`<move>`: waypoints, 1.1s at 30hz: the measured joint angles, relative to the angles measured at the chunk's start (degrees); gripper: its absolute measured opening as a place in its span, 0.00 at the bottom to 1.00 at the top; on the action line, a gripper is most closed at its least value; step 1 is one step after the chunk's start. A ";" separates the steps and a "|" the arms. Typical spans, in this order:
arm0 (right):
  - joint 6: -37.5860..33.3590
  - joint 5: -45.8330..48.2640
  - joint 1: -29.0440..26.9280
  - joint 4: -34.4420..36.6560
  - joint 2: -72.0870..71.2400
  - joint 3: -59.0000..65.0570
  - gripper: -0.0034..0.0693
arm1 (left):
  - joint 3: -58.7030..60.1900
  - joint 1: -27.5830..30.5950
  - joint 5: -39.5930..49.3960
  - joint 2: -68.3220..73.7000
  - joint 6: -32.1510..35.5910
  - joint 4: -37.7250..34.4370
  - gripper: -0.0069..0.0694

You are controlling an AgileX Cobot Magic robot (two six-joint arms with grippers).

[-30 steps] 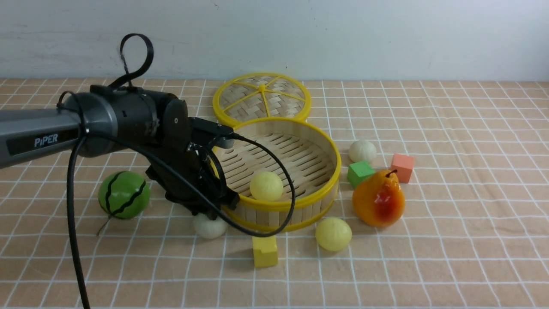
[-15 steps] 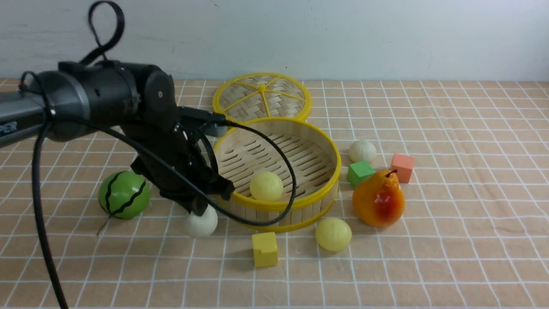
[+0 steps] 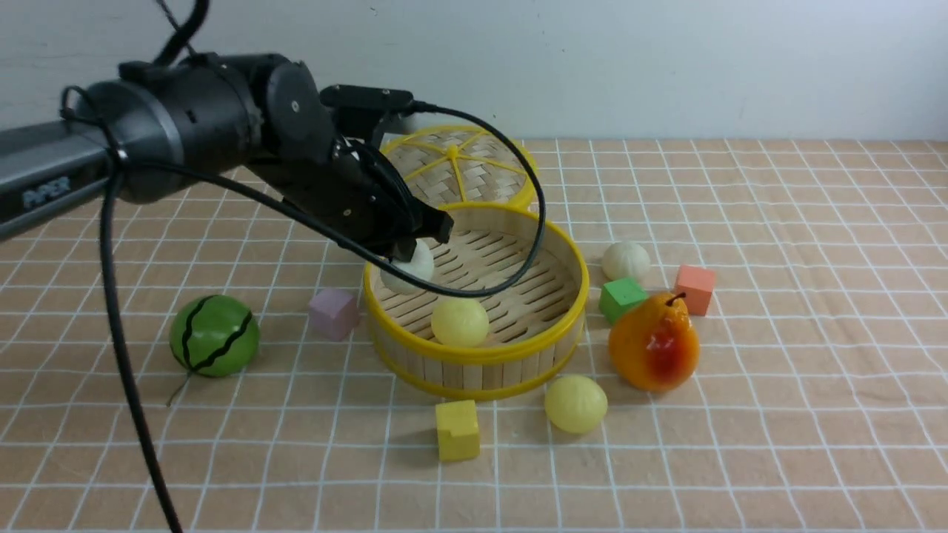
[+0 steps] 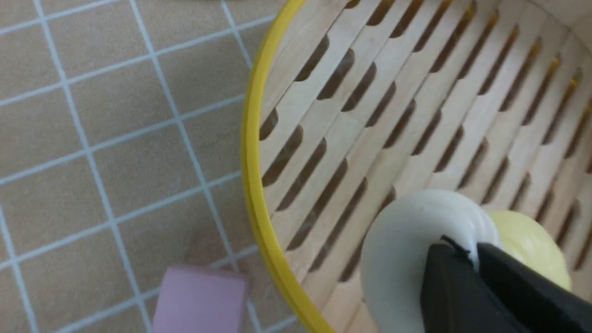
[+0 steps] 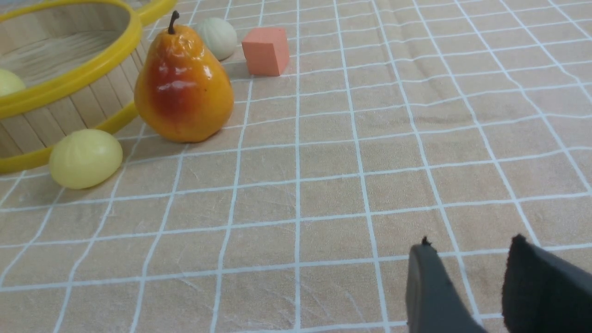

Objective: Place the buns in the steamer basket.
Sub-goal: Use the left arm to put the steamed stuffed bun into the steamer, then use the right arm to grab a steamed stuffed bun

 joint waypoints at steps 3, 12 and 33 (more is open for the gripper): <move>0.00 0.00 0.00 0.00 0.00 0.00 0.38 | -1.68 0.00 -1.57 4.00 0.00 0.00 0.25; 0.00 0.00 0.00 0.00 0.00 0.00 0.38 | -2.83 -0.04 2.86 0.93 -3.18 2.12 0.65; 0.00 0.00 0.00 0.00 0.00 0.00 0.38 | 60.30 -0.30 -18.99 -70.55 -3.00 -8.79 0.07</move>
